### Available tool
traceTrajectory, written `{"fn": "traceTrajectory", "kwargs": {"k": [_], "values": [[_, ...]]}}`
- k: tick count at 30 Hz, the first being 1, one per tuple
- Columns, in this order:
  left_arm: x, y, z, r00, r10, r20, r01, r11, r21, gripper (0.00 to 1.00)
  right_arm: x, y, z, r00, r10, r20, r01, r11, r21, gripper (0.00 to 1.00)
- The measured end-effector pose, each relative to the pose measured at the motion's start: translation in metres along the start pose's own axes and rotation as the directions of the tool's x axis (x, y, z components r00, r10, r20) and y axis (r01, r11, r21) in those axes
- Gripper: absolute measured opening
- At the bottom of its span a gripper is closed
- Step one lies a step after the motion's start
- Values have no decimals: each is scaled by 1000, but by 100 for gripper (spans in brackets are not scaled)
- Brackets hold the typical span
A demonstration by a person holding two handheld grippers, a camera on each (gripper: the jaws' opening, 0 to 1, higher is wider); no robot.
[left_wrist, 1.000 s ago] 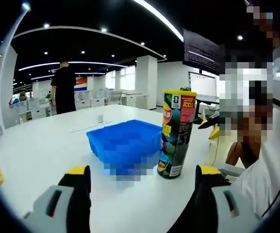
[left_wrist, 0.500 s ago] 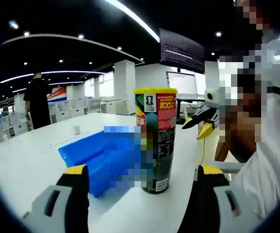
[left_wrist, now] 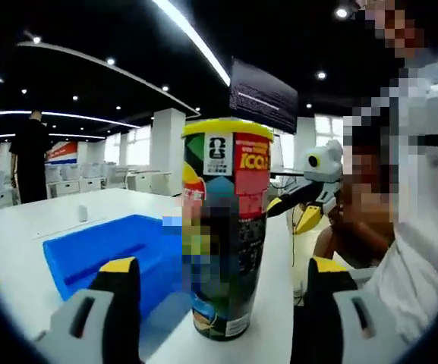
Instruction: Open the lid of the chip container on the table, take out the chips, place them into the box in front of the container, and close the lid
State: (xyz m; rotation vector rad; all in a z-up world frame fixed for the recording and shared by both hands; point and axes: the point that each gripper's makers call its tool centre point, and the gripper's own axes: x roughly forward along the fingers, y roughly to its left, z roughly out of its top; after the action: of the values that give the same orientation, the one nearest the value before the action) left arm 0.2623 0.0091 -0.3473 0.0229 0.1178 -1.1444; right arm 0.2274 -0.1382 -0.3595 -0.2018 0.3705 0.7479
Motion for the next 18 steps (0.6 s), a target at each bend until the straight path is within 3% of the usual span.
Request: {"fn": "traceTrajectory", "kwargs": {"k": [3, 6, 10, 14, 18], "values": [[6, -7, -5, 999, -48, -1, 48, 999, 1, 90, 0, 0, 1, 1000, -1, 2, 1, 1000, -3, 48], [12, -8, -4, 996, -84, 34, 85, 996, -32, 90, 1, 0, 0, 1000, -3, -7, 2, 1000, -4, 47], [18, -3, -6, 997, -71, 38, 72, 997, -39, 90, 4, 2, -1, 1000, 3, -14, -3, 1000, 3, 47], [21, -4, -9, 995, -84, 50, 87, 994, -62, 79, 5, 5, 0, 1000, 13, -14, -13, 1000, -6, 46], [26, -2, -14, 997, -74, 27, 75, 996, -37, 74, 7, 7, 1, 1000, 19, -10, -19, 1000, 4, 46]]}}
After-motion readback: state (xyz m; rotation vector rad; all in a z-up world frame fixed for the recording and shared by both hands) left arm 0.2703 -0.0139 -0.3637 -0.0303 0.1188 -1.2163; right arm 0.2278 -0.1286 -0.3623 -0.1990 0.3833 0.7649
